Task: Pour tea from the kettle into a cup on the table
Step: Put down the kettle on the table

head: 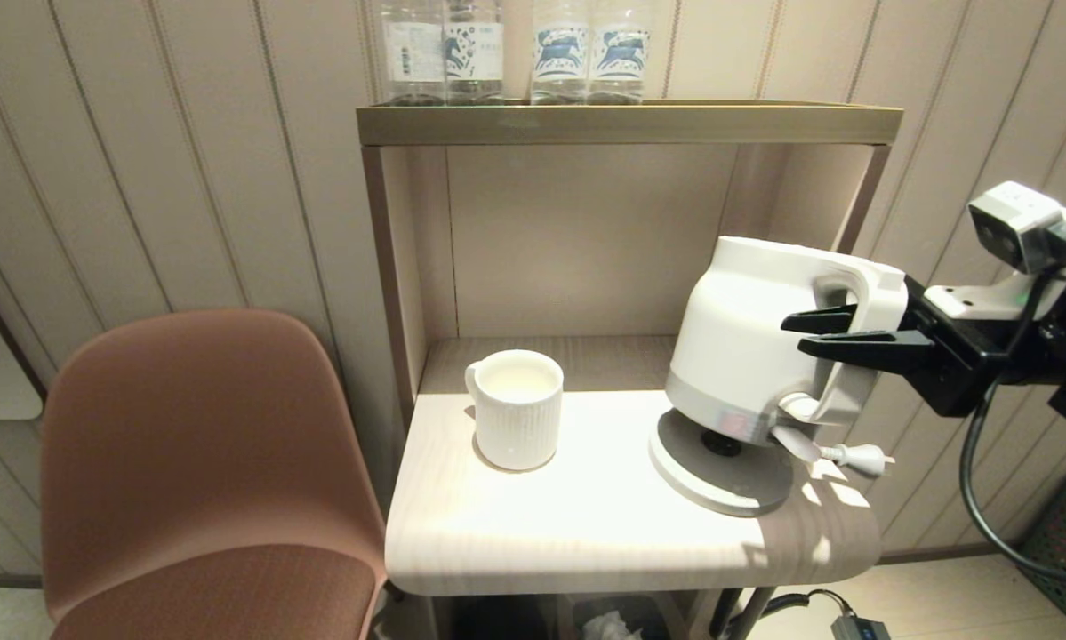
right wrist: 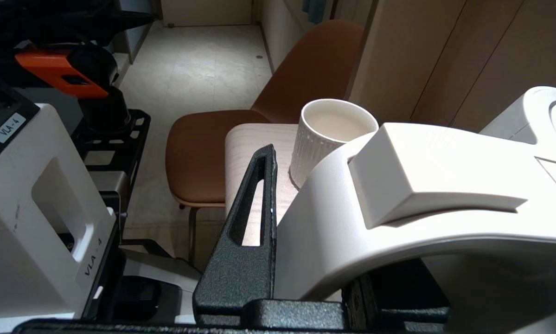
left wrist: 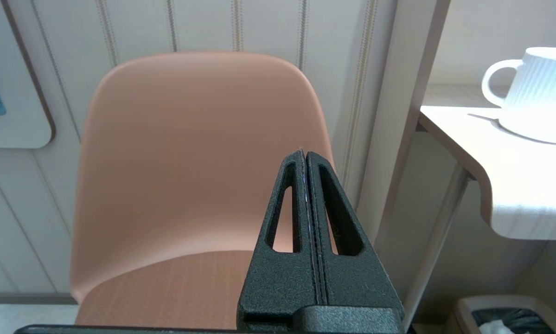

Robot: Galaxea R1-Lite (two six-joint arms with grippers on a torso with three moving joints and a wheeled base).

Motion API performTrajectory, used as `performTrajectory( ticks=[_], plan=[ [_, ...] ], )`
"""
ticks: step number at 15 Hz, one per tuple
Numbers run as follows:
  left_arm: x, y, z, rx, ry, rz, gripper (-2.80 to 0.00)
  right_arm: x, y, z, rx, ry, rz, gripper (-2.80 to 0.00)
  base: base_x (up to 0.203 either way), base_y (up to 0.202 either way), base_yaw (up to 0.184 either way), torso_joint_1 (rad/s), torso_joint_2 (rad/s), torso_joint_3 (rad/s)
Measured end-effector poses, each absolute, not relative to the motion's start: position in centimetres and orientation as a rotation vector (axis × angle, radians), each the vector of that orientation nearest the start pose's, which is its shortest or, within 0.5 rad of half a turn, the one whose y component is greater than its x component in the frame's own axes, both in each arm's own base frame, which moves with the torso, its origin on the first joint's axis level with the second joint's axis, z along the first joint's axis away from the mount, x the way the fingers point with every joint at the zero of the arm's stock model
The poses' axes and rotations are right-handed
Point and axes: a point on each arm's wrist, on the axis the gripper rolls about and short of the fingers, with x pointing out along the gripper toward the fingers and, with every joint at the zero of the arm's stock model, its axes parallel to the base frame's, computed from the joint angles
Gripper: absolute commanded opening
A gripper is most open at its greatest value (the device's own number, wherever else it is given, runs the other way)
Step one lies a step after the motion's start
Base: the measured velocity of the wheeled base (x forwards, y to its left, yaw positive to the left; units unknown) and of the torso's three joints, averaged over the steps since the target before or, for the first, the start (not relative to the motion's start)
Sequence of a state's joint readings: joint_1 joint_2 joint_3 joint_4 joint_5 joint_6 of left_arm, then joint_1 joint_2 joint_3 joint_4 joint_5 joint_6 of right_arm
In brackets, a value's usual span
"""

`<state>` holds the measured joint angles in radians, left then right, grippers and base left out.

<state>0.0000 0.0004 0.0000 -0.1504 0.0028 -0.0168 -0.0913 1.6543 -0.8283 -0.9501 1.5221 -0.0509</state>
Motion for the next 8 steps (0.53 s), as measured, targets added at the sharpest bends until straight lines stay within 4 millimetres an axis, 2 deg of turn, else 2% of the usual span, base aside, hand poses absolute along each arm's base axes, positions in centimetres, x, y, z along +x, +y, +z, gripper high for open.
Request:
performTrajectory(
  ticks=[8],
  plan=[
    [-2.4,0.0,9.1,-0.017,-0.15,0.002,-2.8,27.7,0.4,21.0,-0.114,-0.108,1.455,-2.8,0.0,0.0,0.0,0.0,0.0,0.0]
  ],
)
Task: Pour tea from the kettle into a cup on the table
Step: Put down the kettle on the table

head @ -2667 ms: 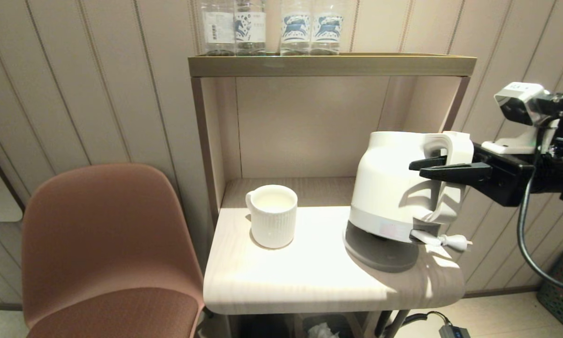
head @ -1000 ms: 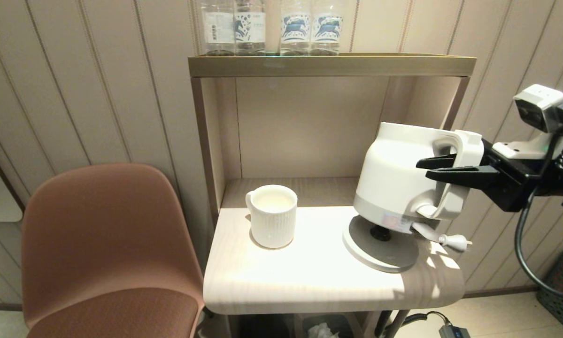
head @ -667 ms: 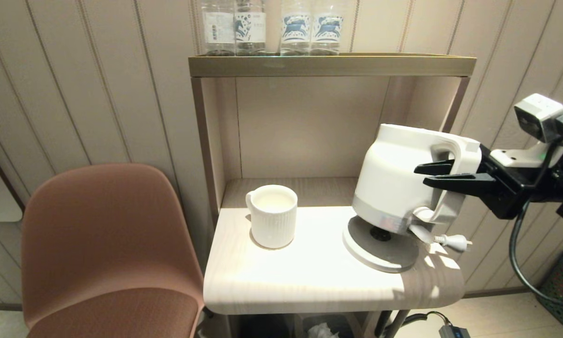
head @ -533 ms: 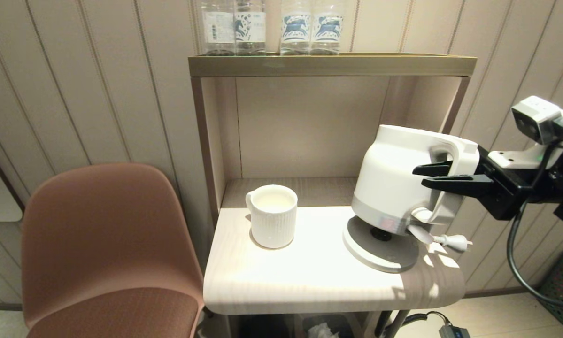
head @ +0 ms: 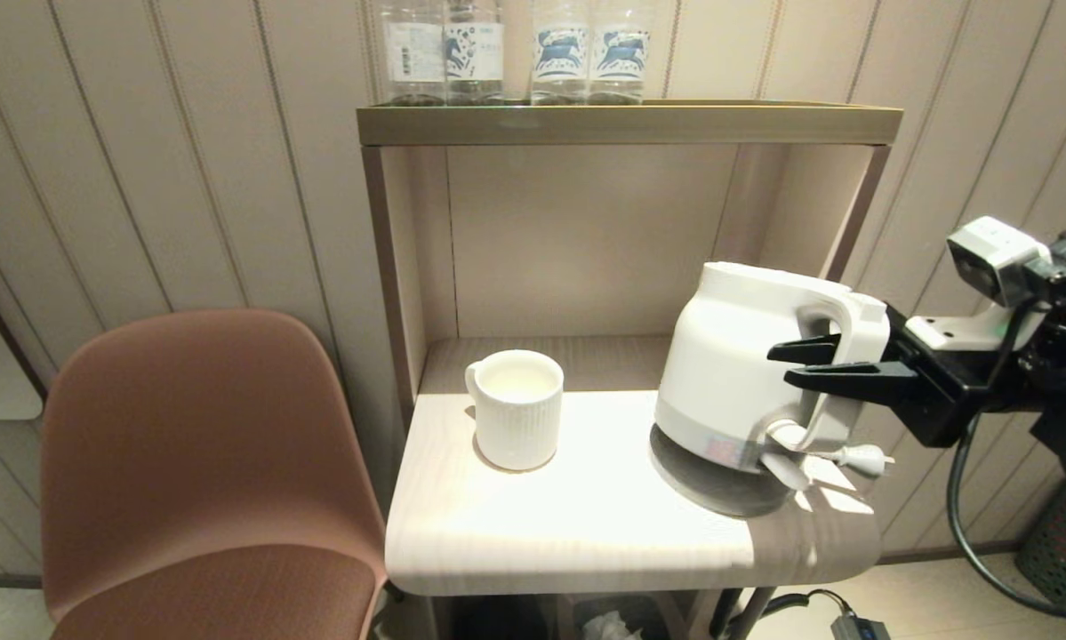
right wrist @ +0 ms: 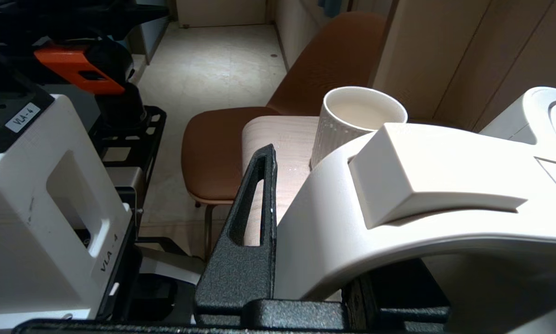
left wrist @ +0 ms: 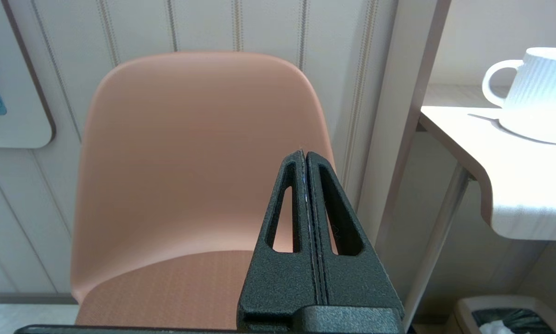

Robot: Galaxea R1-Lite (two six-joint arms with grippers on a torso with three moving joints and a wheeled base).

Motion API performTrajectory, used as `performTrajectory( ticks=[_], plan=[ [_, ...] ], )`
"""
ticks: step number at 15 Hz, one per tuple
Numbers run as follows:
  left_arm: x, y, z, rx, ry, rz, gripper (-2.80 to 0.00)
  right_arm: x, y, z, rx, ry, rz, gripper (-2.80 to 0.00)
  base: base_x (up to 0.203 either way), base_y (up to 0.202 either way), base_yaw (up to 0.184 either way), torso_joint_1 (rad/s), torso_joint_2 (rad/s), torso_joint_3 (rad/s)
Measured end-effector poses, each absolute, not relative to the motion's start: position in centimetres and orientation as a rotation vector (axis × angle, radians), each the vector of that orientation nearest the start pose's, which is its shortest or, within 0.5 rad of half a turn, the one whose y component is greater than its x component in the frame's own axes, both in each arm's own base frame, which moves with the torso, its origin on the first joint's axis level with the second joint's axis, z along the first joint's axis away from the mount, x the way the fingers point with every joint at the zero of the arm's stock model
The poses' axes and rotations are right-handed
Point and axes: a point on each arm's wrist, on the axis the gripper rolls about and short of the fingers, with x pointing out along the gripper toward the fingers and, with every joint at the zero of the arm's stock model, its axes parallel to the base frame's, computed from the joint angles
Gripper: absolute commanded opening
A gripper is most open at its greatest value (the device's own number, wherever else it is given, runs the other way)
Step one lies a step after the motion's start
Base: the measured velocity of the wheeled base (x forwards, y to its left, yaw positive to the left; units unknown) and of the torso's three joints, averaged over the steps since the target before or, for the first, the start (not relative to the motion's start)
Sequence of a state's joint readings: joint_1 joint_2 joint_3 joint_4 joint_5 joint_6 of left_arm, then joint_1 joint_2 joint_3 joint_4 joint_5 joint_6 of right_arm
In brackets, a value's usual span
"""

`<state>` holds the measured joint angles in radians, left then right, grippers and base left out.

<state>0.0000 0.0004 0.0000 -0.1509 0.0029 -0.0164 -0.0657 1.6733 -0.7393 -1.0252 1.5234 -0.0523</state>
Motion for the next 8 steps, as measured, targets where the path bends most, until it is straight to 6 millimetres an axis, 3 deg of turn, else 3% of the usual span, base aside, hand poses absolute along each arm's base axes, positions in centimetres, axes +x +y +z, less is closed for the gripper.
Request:
performTrajectory(
  ticks=[8],
  plan=[
    [-2.39,0.01,9.09,-0.017,-0.15,0.002,-2.8,27.74,0.63,19.84,-0.087,-0.082,1.462,-2.8,0.0,0.0,0.0,0.0,0.0,0.0]
  ],
)
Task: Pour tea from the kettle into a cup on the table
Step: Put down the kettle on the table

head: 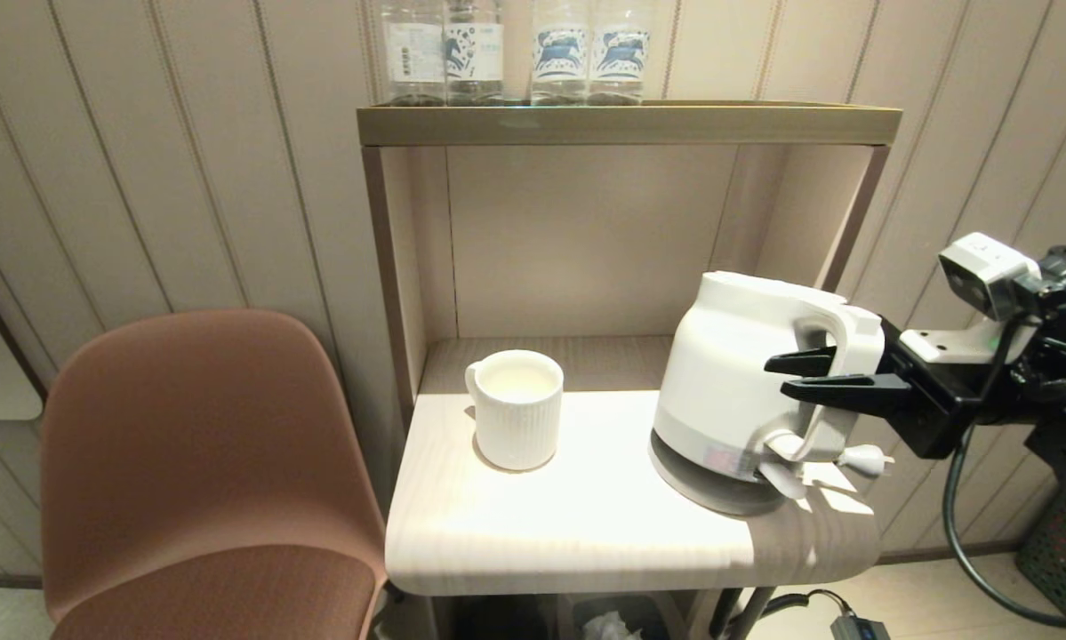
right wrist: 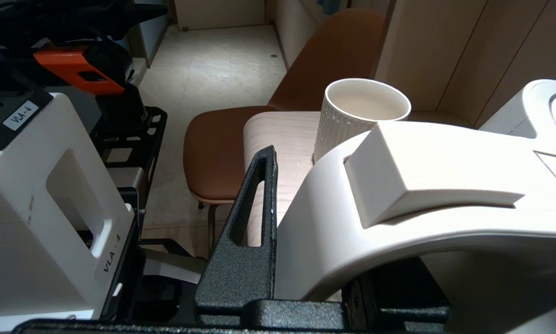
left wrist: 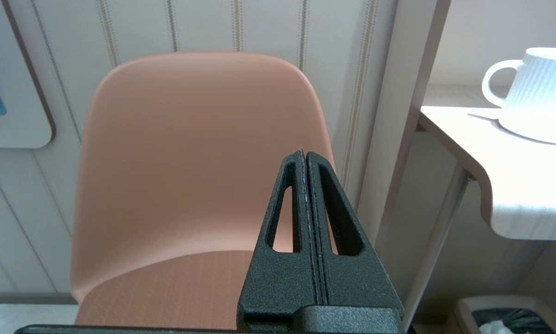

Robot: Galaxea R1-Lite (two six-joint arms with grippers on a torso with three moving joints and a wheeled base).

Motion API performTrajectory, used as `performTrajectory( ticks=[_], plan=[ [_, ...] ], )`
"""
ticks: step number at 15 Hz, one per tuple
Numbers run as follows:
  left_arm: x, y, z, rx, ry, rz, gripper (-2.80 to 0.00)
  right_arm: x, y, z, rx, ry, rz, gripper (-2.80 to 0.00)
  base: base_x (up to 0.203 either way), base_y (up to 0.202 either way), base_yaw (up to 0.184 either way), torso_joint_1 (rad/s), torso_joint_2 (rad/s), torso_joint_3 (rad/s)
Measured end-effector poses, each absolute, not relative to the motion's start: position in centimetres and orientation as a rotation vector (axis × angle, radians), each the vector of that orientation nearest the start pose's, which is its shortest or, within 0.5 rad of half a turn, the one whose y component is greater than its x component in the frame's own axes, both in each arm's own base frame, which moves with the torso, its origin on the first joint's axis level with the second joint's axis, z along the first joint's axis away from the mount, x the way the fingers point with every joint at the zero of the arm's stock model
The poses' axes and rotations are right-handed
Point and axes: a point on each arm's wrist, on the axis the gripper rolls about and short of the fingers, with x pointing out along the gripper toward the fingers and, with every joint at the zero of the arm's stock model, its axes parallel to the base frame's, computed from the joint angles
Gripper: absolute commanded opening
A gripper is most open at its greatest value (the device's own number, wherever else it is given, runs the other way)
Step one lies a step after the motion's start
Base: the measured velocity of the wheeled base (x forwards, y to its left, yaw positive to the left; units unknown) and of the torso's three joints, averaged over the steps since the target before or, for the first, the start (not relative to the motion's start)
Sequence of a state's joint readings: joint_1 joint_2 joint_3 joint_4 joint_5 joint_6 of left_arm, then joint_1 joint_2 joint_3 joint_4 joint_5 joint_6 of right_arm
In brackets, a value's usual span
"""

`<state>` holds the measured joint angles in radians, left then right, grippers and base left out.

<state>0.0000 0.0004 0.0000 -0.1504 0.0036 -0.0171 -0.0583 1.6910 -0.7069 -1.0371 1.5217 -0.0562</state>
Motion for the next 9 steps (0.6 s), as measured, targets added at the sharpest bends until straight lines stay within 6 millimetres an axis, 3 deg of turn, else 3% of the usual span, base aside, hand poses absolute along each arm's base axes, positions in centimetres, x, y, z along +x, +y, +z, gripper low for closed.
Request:
performTrajectory(
  ticks=[9],
  plan=[
    [-2.4,0.0,9.1,-0.017,-0.15,0.002,-2.8,24.8,1.5,17.3,0.005,0.009,1.493,-2.8,0.0,0.0,0.0,0.0,0.0,0.0]
  ],
)
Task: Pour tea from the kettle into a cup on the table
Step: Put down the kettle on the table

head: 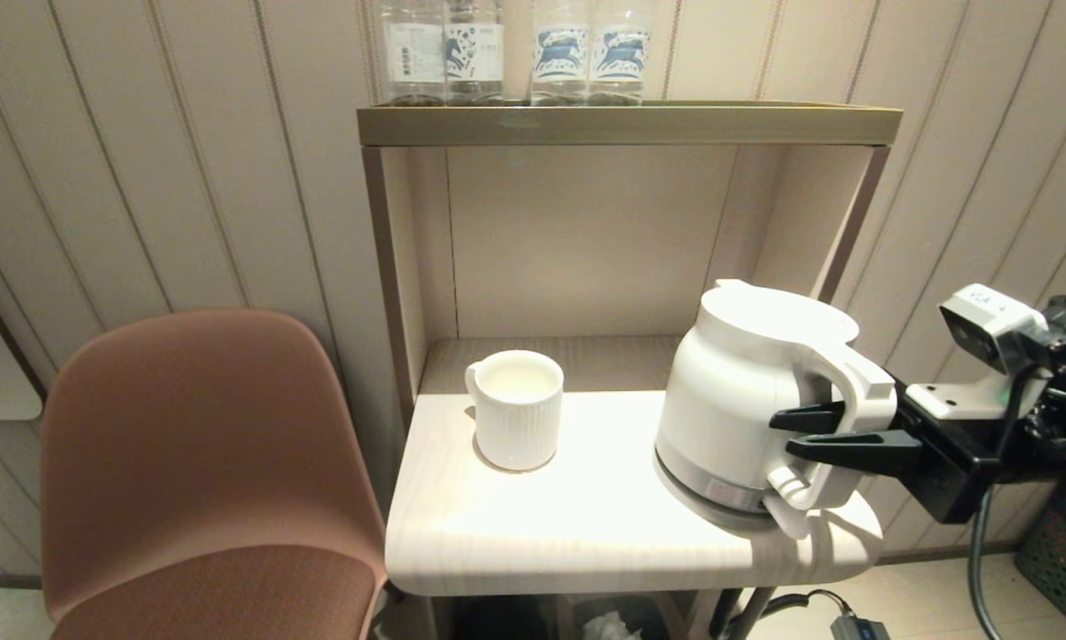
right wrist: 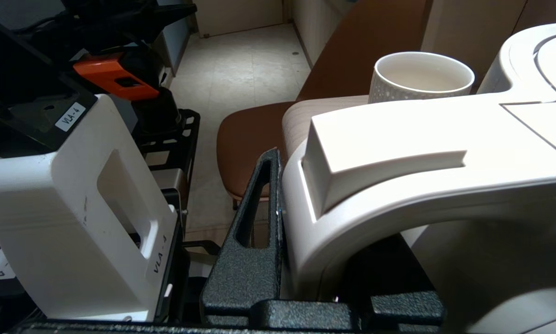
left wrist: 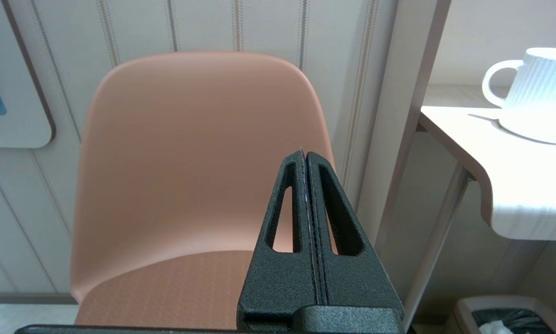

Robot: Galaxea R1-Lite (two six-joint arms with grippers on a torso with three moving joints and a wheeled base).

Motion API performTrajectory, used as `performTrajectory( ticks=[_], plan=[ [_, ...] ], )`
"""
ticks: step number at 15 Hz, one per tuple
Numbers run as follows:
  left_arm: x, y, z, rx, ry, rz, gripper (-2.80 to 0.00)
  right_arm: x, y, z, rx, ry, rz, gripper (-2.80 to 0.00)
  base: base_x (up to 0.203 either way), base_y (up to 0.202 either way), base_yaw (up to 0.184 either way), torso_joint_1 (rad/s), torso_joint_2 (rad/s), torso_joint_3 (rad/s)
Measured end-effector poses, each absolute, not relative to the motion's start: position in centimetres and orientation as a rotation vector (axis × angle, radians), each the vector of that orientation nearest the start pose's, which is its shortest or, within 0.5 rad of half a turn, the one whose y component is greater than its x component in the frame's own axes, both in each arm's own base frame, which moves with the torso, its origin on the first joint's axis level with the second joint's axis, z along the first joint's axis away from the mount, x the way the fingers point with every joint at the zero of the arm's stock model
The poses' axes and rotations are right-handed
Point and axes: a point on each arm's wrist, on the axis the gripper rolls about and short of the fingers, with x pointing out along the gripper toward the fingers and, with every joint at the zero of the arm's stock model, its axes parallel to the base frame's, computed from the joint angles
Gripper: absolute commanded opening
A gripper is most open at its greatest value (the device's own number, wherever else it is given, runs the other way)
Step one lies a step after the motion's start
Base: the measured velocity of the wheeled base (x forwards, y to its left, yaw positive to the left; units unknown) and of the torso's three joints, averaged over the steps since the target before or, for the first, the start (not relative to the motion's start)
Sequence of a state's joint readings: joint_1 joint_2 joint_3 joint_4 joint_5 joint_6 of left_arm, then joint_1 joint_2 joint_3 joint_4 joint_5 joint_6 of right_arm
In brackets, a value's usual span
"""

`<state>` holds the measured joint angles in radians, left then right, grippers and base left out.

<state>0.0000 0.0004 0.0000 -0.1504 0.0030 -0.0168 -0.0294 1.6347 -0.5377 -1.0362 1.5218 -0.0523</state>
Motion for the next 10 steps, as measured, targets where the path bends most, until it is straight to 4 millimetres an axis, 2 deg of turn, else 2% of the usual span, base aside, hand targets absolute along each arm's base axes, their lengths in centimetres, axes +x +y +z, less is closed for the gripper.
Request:
performTrajectory(
  ticks=[4,10],
  plan=[
    [-2.4,0.0,9.1,-0.017,-0.15,0.002,-2.8,24.9,1.4,17.0,0.017,0.021,1.489,-2.8,0.0,0.0,0.0,0.0,0.0,0.0],
    [-2.4,0.0,9.1,-0.017,-0.15,0.002,-2.8,26.8,1.2,16.2,0.033,0.037,1.486,-2.8,0.0,0.0,0.0,0.0,0.0,0.0]
  ],
)
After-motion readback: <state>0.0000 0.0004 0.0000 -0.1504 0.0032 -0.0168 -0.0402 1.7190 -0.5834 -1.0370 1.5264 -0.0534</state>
